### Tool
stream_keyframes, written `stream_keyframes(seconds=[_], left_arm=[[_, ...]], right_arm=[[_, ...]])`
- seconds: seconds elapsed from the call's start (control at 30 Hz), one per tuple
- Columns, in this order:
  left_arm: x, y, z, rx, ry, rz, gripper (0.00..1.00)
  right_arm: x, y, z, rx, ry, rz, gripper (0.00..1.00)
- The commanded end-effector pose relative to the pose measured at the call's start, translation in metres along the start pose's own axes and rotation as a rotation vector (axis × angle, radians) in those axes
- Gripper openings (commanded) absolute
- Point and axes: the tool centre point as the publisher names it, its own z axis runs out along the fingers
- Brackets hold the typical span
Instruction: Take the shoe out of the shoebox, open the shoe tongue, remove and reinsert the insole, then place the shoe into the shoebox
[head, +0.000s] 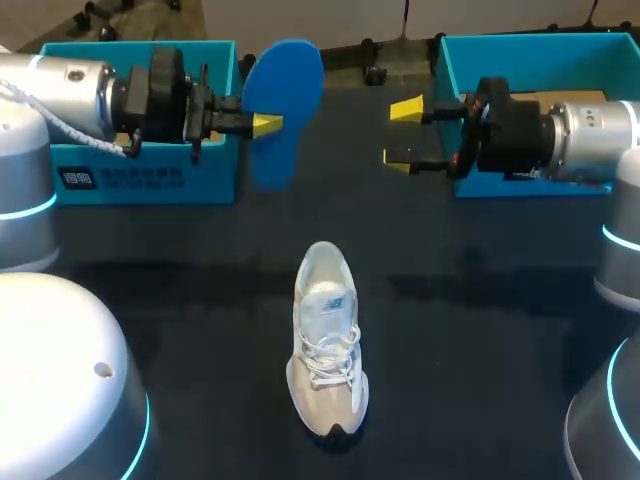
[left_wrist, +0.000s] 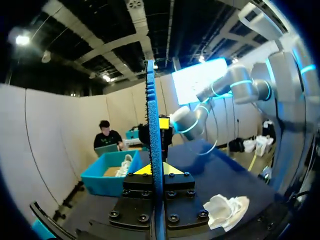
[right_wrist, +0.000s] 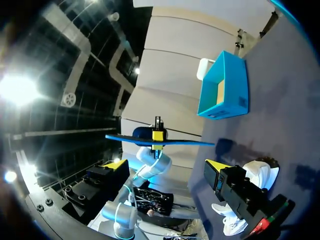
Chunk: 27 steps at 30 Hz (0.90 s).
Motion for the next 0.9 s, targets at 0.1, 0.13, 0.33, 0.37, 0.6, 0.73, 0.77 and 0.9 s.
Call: stream_keyframes(seconds=[0.1,0.13,0.33,0.37,0.6,0.73,0.77,0.9], left_arm=[[-0.003,-0.006,0.0,0.016,0.293,-0.86,0.0],[-0.003,-0.006,0.0,0.016,0.293,-0.86,0.0],[-0.003,-0.006,0.0,0.016,0.293,-0.86,0.0],[-0.003,-0.006,0.0,0.016,0.293,-0.86,0.0],[-0.002,-0.006,0.0,0.02,0.31,-0.932,0.0],[0.004,-0.001,0.0,0.05,0.333,-1.213,0.0],[0.007,0.001,0.001,0.046,0.343,-1.271,0.0],[0.023,0.013,0.003,0.088,0.328,-1.442,0.0]], right_arm=[[-0.001,0.0,0.002,-0.002,0.0,0.001,1.0],[-0.001,0.0,0.002,-0.002,0.0,0.001,1.0],[-0.001,0.0,0.002,-0.002,0.0,0.001,1.0],[-0.001,0.0,0.002,-0.002,0.0,0.001,1.0],[-0.001,0.0,0.002,-0.002,0.0,0.001,1.0],[-0.001,0.0,0.002,-0.002,0.0,0.001,1.0],[-0.001,0.0,0.002,-0.002,0.0,0.001,1.0],[-0.001,0.0,0.002,-0.002,0.0,0.001,1.0]])
